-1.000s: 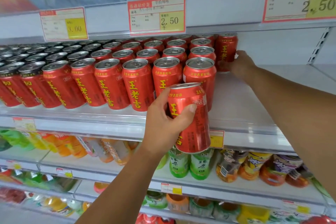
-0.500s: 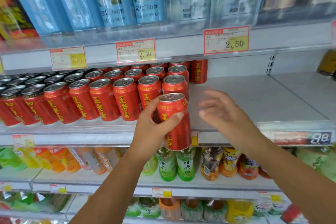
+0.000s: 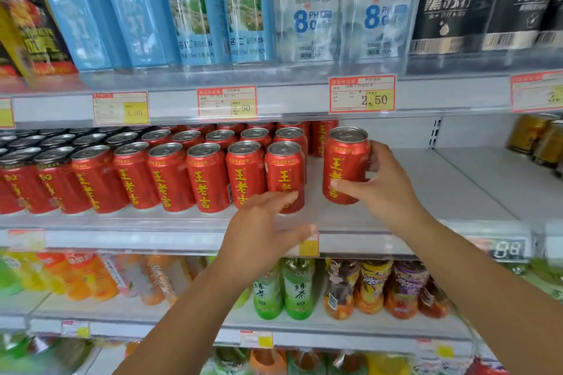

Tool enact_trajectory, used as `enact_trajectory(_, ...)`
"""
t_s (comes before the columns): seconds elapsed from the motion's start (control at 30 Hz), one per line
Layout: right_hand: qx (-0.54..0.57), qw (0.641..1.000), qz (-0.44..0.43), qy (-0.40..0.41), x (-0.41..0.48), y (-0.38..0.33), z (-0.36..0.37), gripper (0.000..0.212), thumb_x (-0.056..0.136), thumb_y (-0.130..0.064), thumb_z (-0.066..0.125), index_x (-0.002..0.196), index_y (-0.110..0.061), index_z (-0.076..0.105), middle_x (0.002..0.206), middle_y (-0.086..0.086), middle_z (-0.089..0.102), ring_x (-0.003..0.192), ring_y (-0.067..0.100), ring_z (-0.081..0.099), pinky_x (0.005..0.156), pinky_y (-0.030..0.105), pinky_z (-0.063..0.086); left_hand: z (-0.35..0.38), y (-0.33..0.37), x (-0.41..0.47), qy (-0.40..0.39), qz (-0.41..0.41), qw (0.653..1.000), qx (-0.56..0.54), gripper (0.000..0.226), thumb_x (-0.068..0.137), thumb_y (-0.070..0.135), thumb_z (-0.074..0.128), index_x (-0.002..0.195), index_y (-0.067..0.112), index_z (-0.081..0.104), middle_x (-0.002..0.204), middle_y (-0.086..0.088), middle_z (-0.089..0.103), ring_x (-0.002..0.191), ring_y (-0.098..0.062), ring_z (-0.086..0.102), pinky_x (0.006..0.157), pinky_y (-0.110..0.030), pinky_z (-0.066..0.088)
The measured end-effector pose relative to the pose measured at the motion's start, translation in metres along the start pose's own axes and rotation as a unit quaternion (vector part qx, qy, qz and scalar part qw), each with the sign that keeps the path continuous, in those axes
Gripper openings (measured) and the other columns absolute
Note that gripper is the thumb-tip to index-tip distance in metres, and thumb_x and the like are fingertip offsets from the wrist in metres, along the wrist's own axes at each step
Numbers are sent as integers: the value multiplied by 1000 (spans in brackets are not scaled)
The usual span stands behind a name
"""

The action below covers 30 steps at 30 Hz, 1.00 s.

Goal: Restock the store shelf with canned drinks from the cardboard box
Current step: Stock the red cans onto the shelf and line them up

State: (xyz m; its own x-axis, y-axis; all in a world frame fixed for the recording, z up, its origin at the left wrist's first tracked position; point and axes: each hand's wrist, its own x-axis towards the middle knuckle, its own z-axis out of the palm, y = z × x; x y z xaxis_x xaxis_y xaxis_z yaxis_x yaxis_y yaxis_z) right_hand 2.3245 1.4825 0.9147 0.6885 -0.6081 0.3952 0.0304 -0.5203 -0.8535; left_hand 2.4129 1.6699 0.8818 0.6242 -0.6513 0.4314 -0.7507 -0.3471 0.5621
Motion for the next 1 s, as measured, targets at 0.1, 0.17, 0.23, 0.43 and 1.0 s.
enact_trajectory(0.1,-26,999,29,-20,24,18,2,76,69,-14,85,133,-20,44,115,-8,52,105,10,51,85,23,38,11,-26,-6,12,32,998,60,68,71,62,74,129,28,63,123,17,58,114,-1,43,94,2,18)
enact_trajectory(0.17,-32,999,36,-24,35,26,5,78,69,-13,85,134,-18,43,115,-6,51,106,12,51,88,27,38,22,-39,-7,37,46,996,71,70,68,71,64,126,32,64,118,20,55,111,-2,43,97,-4,19)
enact_trajectory(0.23,-32,998,40,-30,45,32,10,78,70,-12,84,135,-17,42,115,-6,50,106,12,51,88,27,39,35,-47,-8,55,66,990,111,66,70,71,56,125,35,61,115,19,55,111,-8,45,100,-14,20)
enact_trajectory(0.43,-58,997,42,-37,82,48,24,79,72,-18,84,136,-13,38,127,2,55,112,19,56,96,36,46,46,-55,-7,75,93,982,146,54,74,68,54,119,38,51,109,16,51,107,-11,43,95,-20,20)
enact_trajectory(1.0,-102,993,55,-38,117,62,49,70,82,-24,75,140,-12,38,138,11,53,123,30,54,104,48,43,47,-58,-7,81,104,981,144,52,76,68,55,119,38,51,104,17,49,105,-9,41,93,-18,19)
